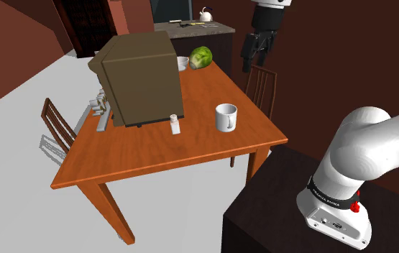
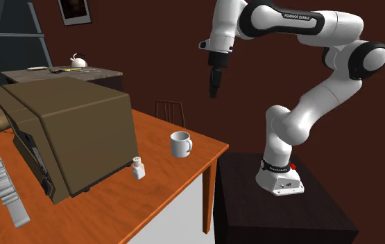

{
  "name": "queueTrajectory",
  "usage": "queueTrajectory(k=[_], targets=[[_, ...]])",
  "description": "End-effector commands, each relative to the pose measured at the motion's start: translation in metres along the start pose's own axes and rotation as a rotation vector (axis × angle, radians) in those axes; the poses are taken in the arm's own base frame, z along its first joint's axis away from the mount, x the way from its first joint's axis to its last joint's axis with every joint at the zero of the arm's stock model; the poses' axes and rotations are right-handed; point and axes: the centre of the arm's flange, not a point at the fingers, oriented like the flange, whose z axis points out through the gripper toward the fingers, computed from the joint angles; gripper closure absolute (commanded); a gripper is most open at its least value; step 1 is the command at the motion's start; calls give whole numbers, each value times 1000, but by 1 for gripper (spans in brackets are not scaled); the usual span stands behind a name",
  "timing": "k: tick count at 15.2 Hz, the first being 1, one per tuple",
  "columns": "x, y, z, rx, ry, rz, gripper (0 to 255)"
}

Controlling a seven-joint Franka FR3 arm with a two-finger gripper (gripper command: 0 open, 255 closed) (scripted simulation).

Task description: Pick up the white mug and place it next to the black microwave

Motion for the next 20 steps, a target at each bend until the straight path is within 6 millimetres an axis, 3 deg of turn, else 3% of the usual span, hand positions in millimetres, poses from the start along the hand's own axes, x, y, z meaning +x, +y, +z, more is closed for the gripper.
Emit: queueTrajectory(k=[1,20], targets=[[0,0,0,0,0,0,0],[84,121,198,-16,63,-112,0]])
